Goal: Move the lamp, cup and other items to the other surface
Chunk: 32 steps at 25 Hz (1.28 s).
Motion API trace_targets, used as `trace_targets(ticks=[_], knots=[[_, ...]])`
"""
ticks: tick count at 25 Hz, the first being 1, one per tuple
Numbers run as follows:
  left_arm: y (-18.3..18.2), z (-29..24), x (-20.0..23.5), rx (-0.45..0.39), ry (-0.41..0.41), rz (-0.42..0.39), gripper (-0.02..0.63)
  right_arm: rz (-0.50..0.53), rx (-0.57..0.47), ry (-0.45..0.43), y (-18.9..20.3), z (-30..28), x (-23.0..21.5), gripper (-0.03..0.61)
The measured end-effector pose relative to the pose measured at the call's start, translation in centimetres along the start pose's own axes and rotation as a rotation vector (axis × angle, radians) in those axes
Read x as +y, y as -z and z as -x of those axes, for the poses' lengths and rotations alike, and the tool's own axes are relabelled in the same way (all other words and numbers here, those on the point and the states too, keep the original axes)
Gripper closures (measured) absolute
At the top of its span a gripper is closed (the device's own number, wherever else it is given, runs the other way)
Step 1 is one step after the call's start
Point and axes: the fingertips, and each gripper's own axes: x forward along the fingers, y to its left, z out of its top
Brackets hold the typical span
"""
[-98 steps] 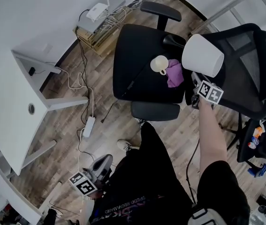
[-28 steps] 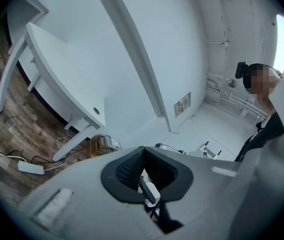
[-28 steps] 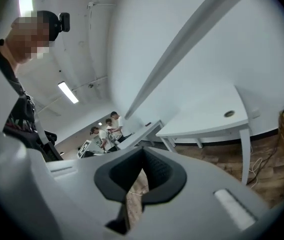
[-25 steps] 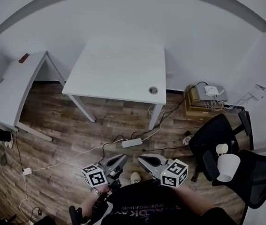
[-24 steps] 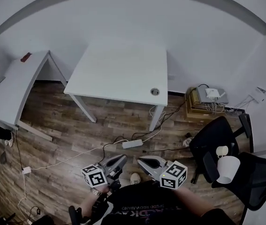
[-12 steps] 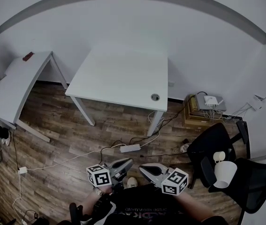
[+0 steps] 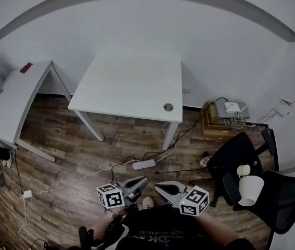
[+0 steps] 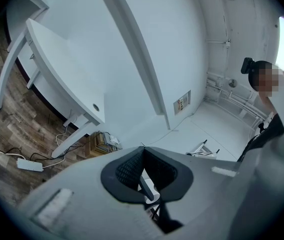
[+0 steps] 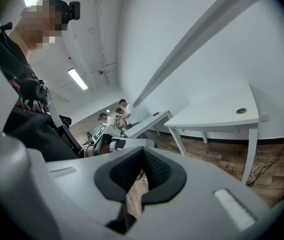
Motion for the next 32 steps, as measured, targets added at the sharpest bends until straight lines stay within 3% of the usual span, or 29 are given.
trace_targets(ticks=[32], knots=[[-0.6,0.5,1.1,-0.009,-0.002,0.029,0.617,0.006,0.021,-0.006,0.0,-1.5,-0.3,0.575]])
